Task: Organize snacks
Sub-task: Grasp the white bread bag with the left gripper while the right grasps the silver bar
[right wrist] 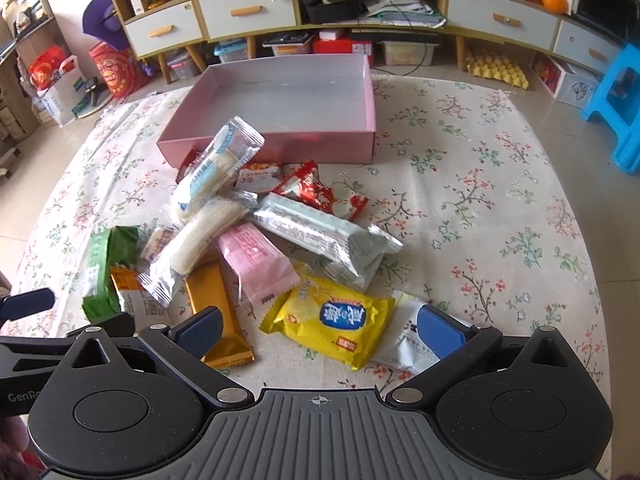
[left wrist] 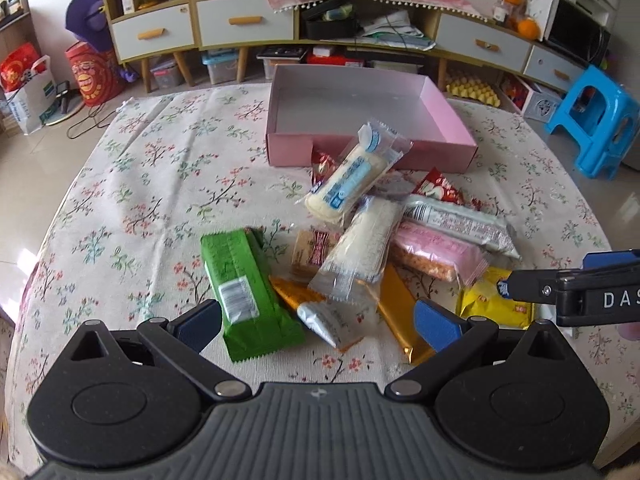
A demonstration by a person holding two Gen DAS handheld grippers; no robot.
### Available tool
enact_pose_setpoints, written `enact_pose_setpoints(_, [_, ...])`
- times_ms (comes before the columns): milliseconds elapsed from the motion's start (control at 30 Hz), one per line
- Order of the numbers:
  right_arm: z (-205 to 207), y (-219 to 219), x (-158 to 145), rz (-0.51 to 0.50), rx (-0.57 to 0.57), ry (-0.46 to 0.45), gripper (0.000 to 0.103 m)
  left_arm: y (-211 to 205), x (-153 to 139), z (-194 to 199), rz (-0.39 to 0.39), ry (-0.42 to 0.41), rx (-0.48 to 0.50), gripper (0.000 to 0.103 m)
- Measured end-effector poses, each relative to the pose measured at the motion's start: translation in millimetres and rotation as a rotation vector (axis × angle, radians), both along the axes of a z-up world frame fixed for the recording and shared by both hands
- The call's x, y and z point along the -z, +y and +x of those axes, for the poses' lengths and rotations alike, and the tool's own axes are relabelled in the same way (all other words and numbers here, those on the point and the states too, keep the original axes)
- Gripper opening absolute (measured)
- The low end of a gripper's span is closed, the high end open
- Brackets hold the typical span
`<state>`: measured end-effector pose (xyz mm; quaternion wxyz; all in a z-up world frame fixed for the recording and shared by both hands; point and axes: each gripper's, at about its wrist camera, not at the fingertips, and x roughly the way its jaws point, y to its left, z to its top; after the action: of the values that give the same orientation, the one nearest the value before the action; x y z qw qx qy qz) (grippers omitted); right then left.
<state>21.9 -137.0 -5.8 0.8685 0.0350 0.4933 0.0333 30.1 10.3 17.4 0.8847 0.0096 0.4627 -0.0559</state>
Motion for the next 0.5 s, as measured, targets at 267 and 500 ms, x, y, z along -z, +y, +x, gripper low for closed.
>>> enact_pose_setpoints(267, [49.3,-14.8,7.3,0.120,-0.084,0.059,0.102,9.7,-5.3,50.7,-0.105,-0.029,0.087,0.092])
enact_pose_setpoints(500, [73.3,-44.3,32.2,0.270,-0.083,0.051,0.073,9.0,24.1,81.4,-0.234,-0.036,0.186,0.063])
